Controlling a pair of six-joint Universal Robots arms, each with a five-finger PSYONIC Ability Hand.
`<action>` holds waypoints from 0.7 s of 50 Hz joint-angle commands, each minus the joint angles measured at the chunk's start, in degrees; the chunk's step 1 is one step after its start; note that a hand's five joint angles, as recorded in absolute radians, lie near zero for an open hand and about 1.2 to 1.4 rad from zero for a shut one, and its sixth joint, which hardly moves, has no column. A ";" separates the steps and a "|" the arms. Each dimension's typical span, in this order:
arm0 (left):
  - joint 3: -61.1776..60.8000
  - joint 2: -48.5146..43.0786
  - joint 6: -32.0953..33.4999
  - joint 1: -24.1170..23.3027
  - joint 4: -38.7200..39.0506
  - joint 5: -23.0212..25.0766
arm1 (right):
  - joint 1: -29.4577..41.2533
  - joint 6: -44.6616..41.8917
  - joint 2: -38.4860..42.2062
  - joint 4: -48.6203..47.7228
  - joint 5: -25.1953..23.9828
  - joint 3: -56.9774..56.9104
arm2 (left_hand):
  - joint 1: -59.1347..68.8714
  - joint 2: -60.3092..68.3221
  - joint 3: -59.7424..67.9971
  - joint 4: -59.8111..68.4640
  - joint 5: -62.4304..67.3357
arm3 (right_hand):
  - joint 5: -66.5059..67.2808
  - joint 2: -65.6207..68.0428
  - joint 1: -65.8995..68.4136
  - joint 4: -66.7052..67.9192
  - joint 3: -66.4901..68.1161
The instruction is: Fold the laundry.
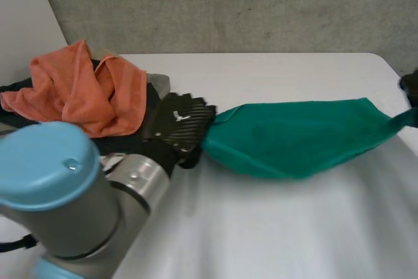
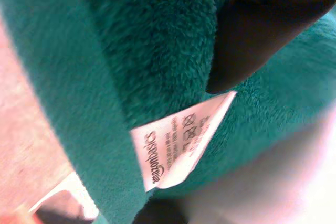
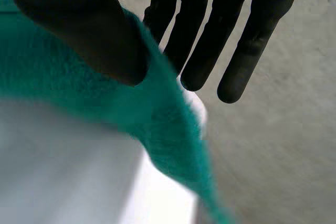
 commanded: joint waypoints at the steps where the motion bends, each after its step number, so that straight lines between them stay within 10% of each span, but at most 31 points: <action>1: 8.18 -8.80 -1.44 -4.55 2.80 0.04 | 4.79 8.17 0.84 -6.03 -3.69 4.81 | 10.25 7.13 7.28 6.95 9.45 | 12.87 12.63 15.48 11.51 12.06; 4: 7.41 -9.95 -2.23 -4.99 1.83 0.21 | 6.46 7.65 3.04 -8.94 -2.90 5.17 | -41.61 -44.73 -44.58 -44.91 -42.41 | 12.87 12.63 15.48 11.51 12.06; 6: 5.30 -8.82 -2.41 -4.64 -0.09 1.44 | 7.34 6.07 5.32 -10.96 -1.33 4.82 | -54.01 -57.13 -56.98 -57.31 -54.81 | 12.87 12.63 15.48 11.51 12.06; 10: 3.10 -3.20 -2.32 -1.84 -2.30 3.29 | 5.94 3.17 6.91 -12.46 1.40 4.56 | -55.40 -58.52 -58.36 -58.70 -56.20 | 12.87 12.63 15.48 11.51 12.06; 19: 2.91 1.31 -1.53 21.17 -2.48 15.39 | 4.09 1.32 8.05 -12.55 1.58 5.17 | -53.89 -57.01 -56.86 -57.19 -54.69 | 12.87 12.63 15.48 11.51 12.06; 35: 20.75 -25.85 13.05 24.63 -3.44 20.08 | 4.62 1.23 12.10 -12.64 1.58 5.87 | -42.62 -45.74 -45.58 -45.92 -43.41 | 12.87 12.63 15.48 11.51 12.06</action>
